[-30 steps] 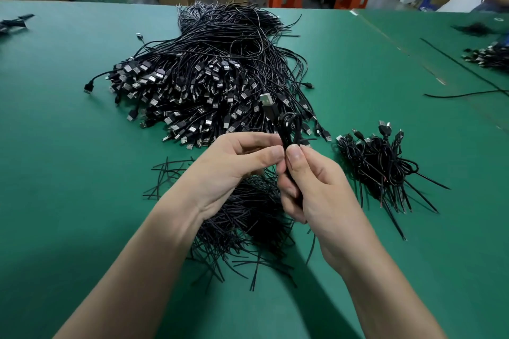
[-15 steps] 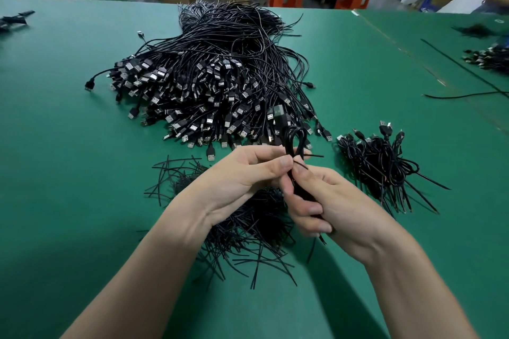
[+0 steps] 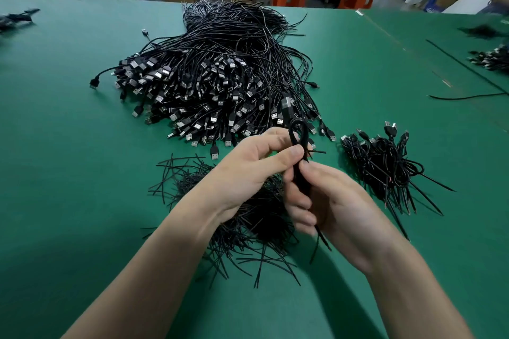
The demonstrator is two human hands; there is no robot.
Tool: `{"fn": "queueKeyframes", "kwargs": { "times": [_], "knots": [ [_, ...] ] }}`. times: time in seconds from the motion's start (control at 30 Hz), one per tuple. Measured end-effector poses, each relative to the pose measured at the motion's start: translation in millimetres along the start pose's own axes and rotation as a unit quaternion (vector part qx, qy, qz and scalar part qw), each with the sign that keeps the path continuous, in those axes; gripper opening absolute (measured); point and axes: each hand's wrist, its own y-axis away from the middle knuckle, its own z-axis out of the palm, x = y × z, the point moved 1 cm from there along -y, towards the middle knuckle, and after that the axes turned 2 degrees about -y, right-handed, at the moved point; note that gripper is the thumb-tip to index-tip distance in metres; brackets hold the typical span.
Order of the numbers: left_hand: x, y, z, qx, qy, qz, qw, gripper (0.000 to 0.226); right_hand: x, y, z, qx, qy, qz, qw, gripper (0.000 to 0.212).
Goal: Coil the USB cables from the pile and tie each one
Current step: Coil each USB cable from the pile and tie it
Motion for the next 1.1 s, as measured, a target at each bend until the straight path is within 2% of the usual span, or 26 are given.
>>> {"fn": "queueKeyframes", "kwargs": {
  "times": [0.07,0.1,0.17,0.23,0.33,0.37,0.47,0.53,0.57,0.67,0.77,0.83,0.87,0.93,1.0,1.1],
  "knots": [
    [5.4,0.6,0.0,0.015,-0.02,-0.005,1.0,0.022,-1.9,-0.1,1.6,0.073,0.108,-0.057,0.99,0.031],
    [8.1,0.9,0.0,0.027,-0.034,-0.004,0.999,0.019,-3.2,-0.1,2.2,0.115,0.162,-0.095,0.975,0.025],
    [11.9,2.0,-0.5,0.053,-0.079,0.003,0.995,0.018,-6.5,0.0,1.0,0.213,0.268,-0.186,0.921,0.01],
    [13.5,3.5,-0.8,0.053,-0.104,-0.007,0.993,0.018,-9.5,1.1,-1.7,0.264,0.362,-0.281,0.849,0.017],
    [15.6,4.7,-0.6,0.035,-0.124,-0.042,0.991,0.018,-17.1,1.8,-4.2,0.217,0.493,-0.391,0.746,0.008],
    [16.2,4.6,0.5,0.028,-0.126,-0.049,0.99,0.02,-19.7,1.4,-6.4,0.197,0.521,-0.406,0.725,0.007],
    [19.5,3.9,5.9,0.013,-0.123,-0.054,0.991,0.024,-27.8,-1.6,-11.4,0.185,0.554,-0.42,0.694,0.009],
    [18.4,3.4,6.6,0.028,-0.109,-0.043,0.993,0.022,-28.3,-3.3,-10.0,0.214,0.537,-0.413,0.703,0.01],
    [18.2,3.2,7.3,0.046,-0.104,-0.033,0.993,0.016,-26.5,-4.0,-8.0,0.241,0.5,-0.401,0.729,0.011],
    [16.6,2.7,13.8,0.124,-0.155,0.045,0.979,0.01,-18.5,-9.0,-1.0,0.316,0.282,-0.33,0.844,0.017],
    [19.2,5.2,20.6,0.214,-0.293,0.167,0.917,0.008,-15.0,-14.1,3.5,0.32,0.047,-0.236,0.916,0.015],
    [19.6,6.8,18.6,0.229,-0.382,0.237,0.864,0.012,-13.8,-16.3,3.5,0.296,-0.055,-0.182,0.936,0.012],
    [19.3,7.2,16.4,0.217,-0.403,0.253,0.852,0.014,-13.2,-16.8,2.9,0.291,-0.068,-0.167,0.94,0.012],
    [18.5,7.3,11.2,0.171,-0.386,0.232,0.876,0.015,-12.8,-16.9,1.7,0.299,-0.057,-0.162,0.939,0.011],
    [18.6,8.0,8.8,0.125,-0.305,0.185,0.926,0.018,-13.8,-16.0,0.9,0.314,-0.031,-0.177,0.932,0.01],
    [19.8,6.6,8.0,0.124,-0.209,0.139,0.96,0.023,-14.4,-14.6,2.0,0.319,0.023,-0.197,0.927,0.011]
  ]
}}
